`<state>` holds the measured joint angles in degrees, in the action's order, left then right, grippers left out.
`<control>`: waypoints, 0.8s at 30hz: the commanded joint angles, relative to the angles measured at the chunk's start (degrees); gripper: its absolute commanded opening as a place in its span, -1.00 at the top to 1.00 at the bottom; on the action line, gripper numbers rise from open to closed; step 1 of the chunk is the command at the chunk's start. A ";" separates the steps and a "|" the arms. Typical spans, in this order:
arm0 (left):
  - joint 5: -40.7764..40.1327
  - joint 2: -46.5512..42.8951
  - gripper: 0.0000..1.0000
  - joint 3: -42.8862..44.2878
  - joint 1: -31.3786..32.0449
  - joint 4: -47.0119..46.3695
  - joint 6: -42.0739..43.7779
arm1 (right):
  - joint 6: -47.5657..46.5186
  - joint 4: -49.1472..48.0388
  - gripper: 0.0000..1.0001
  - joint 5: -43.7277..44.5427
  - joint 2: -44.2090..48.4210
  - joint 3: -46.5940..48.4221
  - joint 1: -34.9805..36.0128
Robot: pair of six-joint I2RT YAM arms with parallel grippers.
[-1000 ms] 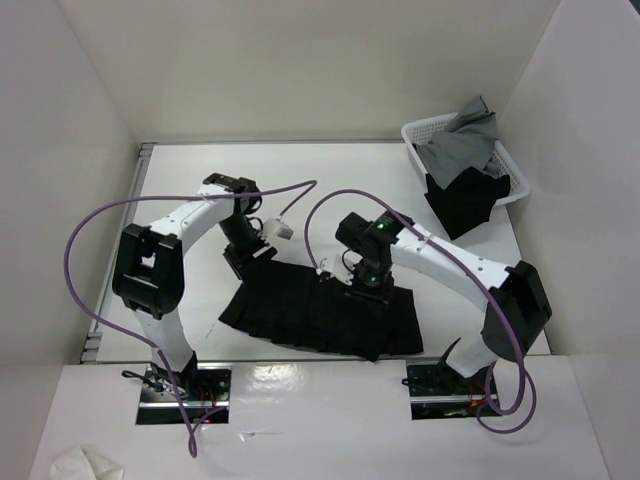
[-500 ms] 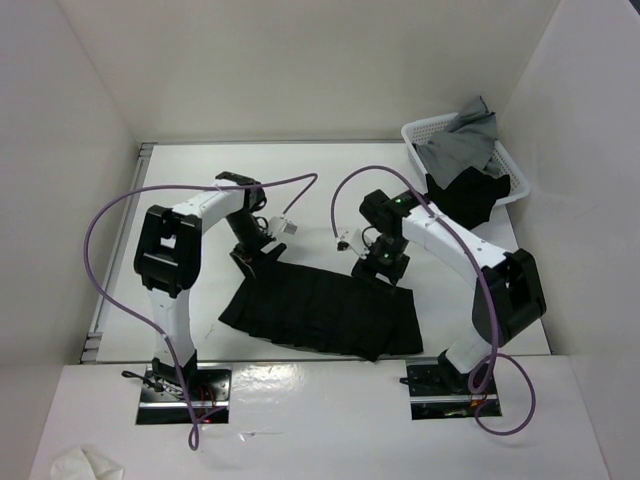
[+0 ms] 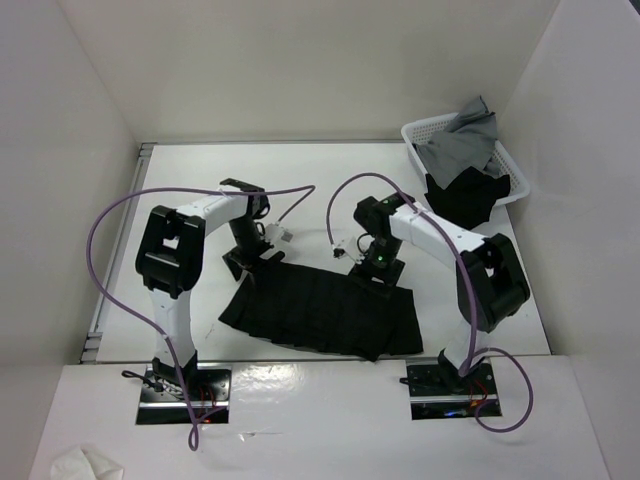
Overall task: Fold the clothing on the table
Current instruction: Fold the skirt
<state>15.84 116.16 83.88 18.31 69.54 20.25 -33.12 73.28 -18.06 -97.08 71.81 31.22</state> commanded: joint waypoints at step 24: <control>-1.95 -12.97 -1.00 4.10 -14.50 -4.93 -11.90 | 2.53 -8.67 -0.90 -1.72 -10.41 -1.94 11.40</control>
<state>12.58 107.59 85.36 7.53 64.64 10.20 -32.38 69.41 -20.49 -107.24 70.39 40.45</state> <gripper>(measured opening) 0.997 0.945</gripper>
